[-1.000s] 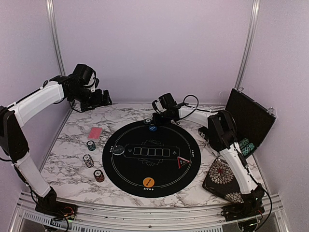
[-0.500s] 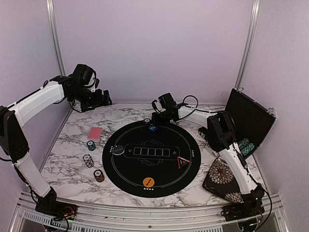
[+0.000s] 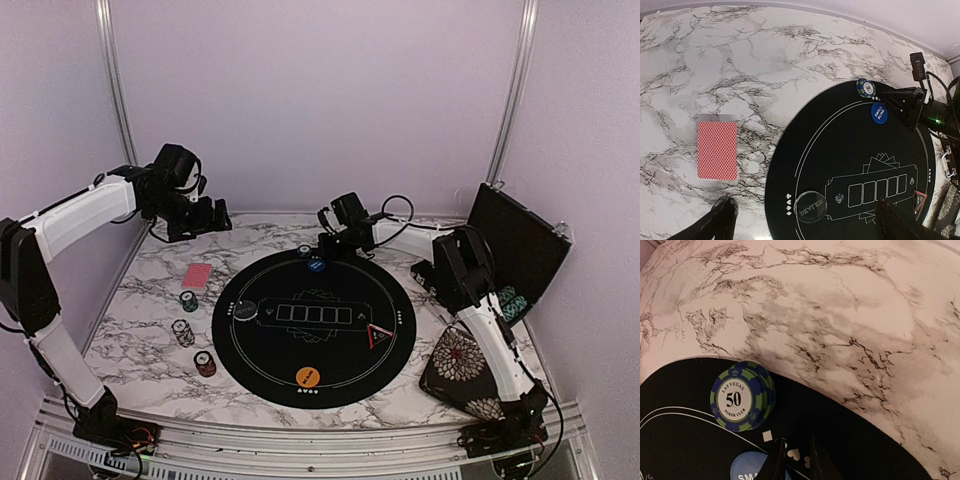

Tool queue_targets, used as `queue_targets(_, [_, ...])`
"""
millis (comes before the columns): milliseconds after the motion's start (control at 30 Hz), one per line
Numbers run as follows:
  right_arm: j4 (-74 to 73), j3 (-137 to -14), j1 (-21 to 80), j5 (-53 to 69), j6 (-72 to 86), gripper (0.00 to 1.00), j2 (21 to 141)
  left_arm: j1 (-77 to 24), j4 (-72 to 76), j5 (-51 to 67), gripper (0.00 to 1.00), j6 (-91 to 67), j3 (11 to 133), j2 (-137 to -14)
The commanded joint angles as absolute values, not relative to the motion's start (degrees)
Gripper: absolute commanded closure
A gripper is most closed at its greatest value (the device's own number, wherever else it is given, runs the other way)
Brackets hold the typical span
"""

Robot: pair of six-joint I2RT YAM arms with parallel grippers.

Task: Distribute texas hold em gaming equipment
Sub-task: Pick up the pile of poker chips from the pile of poker chips.

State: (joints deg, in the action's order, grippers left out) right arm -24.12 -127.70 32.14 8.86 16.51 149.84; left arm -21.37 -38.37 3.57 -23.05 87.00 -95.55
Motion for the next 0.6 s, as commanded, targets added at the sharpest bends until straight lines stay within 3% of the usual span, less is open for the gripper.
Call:
queue_targets(0, [-23.47,-125.23,31.19,7.06,16.61,0.83,144.76,-21.23,-37.27,2.79,0.01,-23.92,84.33,-93.33])
queue_targets(267, [-21.52,-118.37,30.76,5.59,16.01,0.81,137.54,-21.23,-37.37,-1.92,0.01,-26.02,75.43,-89.92])
queue_targets(567, [-15.81,-100.95,30.72,5.7,17.27,0.69,121.56,-21.01,-38.49,-7.6,0.01,-27.42,68.49,-90.0])
